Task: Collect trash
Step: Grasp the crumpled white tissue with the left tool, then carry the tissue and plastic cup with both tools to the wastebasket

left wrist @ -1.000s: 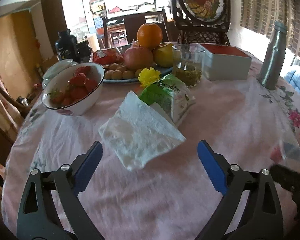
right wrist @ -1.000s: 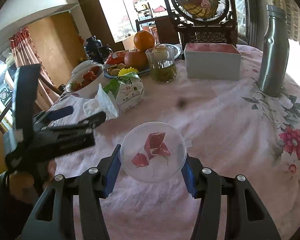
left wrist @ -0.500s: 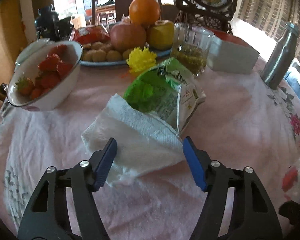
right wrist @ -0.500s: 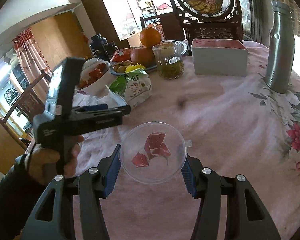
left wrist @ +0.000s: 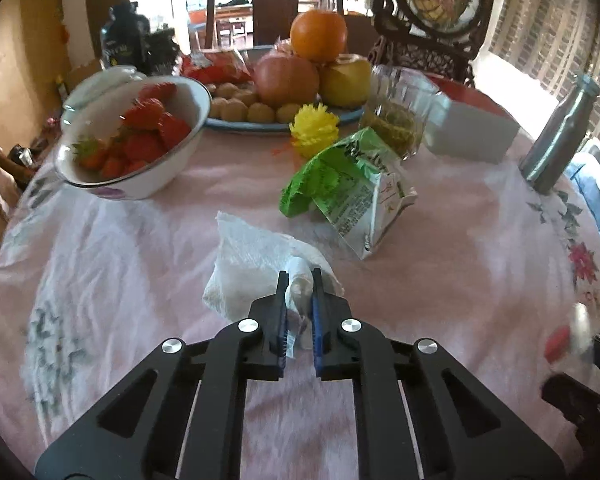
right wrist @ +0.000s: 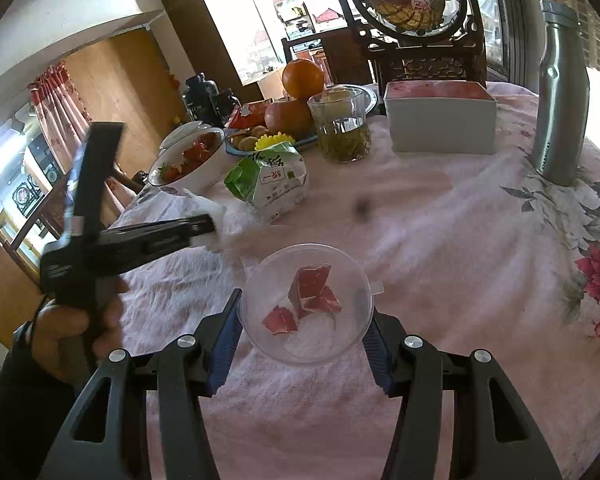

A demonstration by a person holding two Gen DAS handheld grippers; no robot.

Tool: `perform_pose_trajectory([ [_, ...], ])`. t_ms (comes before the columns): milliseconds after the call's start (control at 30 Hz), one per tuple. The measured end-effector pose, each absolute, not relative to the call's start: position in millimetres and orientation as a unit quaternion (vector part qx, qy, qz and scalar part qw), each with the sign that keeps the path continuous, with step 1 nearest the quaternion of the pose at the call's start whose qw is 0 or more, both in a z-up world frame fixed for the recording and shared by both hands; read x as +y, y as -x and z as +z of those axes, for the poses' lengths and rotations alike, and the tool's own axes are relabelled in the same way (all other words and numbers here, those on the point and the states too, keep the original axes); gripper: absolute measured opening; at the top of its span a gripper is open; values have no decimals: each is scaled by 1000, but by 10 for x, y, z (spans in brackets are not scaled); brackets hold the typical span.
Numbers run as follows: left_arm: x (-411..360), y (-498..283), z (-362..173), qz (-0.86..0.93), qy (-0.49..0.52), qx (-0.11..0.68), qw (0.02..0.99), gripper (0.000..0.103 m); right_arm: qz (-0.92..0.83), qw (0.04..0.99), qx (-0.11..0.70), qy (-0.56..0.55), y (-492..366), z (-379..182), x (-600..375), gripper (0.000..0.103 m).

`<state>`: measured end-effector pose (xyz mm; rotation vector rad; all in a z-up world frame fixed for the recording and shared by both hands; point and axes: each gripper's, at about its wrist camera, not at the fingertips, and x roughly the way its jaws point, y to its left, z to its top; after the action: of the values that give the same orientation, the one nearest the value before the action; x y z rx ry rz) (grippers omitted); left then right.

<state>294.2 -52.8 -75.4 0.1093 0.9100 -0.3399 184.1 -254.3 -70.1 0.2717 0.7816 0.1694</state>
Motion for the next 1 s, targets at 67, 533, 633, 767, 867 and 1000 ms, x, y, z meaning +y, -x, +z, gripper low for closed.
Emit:
perform_pose_trajectory([
  [67, -501, -2816, -657, -162, -55, 429, 887, 11, 84, 914, 375, -130, -1829, -684, -2529, 56],
  [533, -274, -1564, -30, -147, -66, 343, 925, 11, 80, 940, 325, -62, -1583, -383, -2210, 55],
  [633, -177, -1301, 99, -144, -61, 323, 934, 11, 82, 942, 320, -50, -1413, -278, -2085, 55],
  [767, -57, -993, 199, -138, -50, 302, 942, 11, 98, 943, 315, -48, -1139, -162, -1947, 55],
  [867, 46, -762, 239, -135, -39, 293, 946, 11, 113, 944, 308, -40, -898, -85, -1801, 55],
  [1000, 185, -537, 252, -125, -33, 288, 949, 11, 137, 944, 300, -29, -628, -8, -1571, 55],
])
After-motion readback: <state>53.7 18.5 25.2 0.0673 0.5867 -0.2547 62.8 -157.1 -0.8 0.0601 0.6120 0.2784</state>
